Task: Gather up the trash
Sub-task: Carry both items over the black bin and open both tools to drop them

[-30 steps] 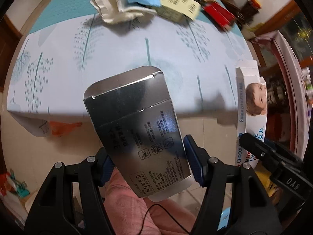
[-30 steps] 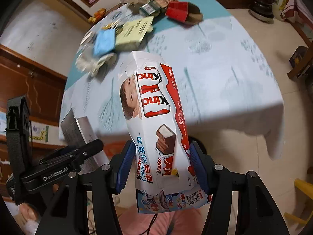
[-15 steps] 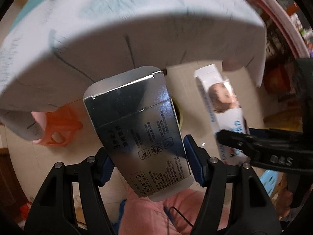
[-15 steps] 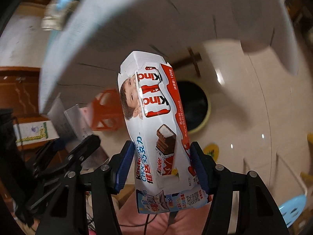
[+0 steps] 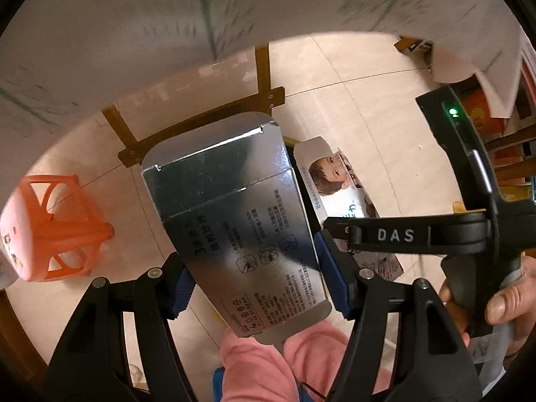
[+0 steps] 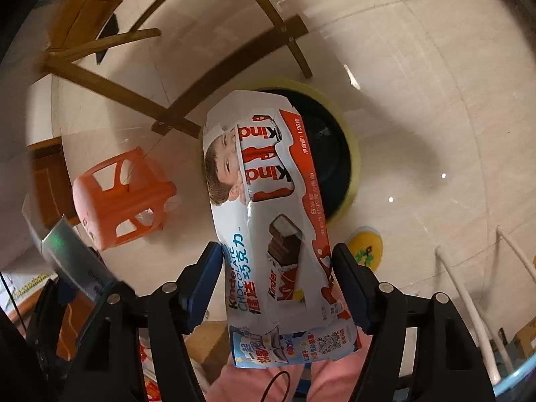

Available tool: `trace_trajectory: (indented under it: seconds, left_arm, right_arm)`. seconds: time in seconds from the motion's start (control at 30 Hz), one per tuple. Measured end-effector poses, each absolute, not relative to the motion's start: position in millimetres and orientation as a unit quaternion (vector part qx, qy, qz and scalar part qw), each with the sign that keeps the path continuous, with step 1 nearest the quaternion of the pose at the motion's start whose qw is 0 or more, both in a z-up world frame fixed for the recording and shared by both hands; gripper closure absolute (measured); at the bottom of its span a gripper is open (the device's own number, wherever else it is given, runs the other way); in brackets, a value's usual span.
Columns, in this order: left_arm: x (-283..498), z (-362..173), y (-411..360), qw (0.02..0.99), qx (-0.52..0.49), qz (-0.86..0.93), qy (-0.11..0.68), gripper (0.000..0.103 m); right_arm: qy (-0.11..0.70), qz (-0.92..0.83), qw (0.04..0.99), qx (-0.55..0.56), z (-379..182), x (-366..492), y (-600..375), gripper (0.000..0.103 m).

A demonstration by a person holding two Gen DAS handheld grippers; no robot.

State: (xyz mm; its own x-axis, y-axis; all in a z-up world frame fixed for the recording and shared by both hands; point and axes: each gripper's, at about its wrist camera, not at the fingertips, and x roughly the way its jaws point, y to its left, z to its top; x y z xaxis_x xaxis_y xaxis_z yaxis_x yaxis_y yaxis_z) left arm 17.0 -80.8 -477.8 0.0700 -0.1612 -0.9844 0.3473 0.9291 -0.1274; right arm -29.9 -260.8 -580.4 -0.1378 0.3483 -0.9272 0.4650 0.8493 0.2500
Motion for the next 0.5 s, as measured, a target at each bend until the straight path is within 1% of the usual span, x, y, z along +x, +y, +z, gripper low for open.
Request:
trace_trajectory:
  seconds: [0.07,0.1,0.13,0.17,0.2,0.23,0.3,0.5]
  left_arm:
    - [20.7,-496.1,-81.0,0.724,0.073,-0.171,0.664,0.04]
    - [22.8,-503.7,-83.2,0.724,0.072,-0.169,0.665,0.038]
    - [20.3,-507.0,-84.3,0.725,0.071,-0.168,0.664,0.031]
    - [25.6,-509.4,-81.5,0.727,0.07,-0.168,0.663,0.027]
    - [26.1,-512.9,-78.7,0.729,0.069,-0.168,0.66,0.022]
    - [27.2,-513.6,-77.0,0.73,0.071,-0.166,0.659,0.019]
    - [30.8,-520.0,-77.2,0.73,0.076,-0.164,0.659,0.019]
    - [27.3,-512.4,-74.6,0.731,0.082,-0.159,0.659,0.019]
  right_arm:
    - [0.749,-0.051,0.596,0.283,-598.8,-29.5,-262.7,0.03]
    - [0.748,-0.053,0.595,0.289,-604.7,-28.6,-263.9,0.028]
    - [0.746,-0.054,0.594,0.297,-612.7,-27.2,-266.1,0.023]
    - [0.743,-0.056,0.595,0.3,-618.3,-27.0,-266.8,0.018]
    - [0.741,-0.058,0.597,0.303,-623.9,-24.6,-267.3,0.016]
    - [0.738,-0.059,0.599,0.307,-626.2,-21.7,-268.3,0.016]
    - [0.734,-0.062,0.601,0.31,-635.9,-17.8,-270.5,0.016]
    - [0.721,-0.07,0.618,0.306,-618.4,-21.6,-272.4,0.016]
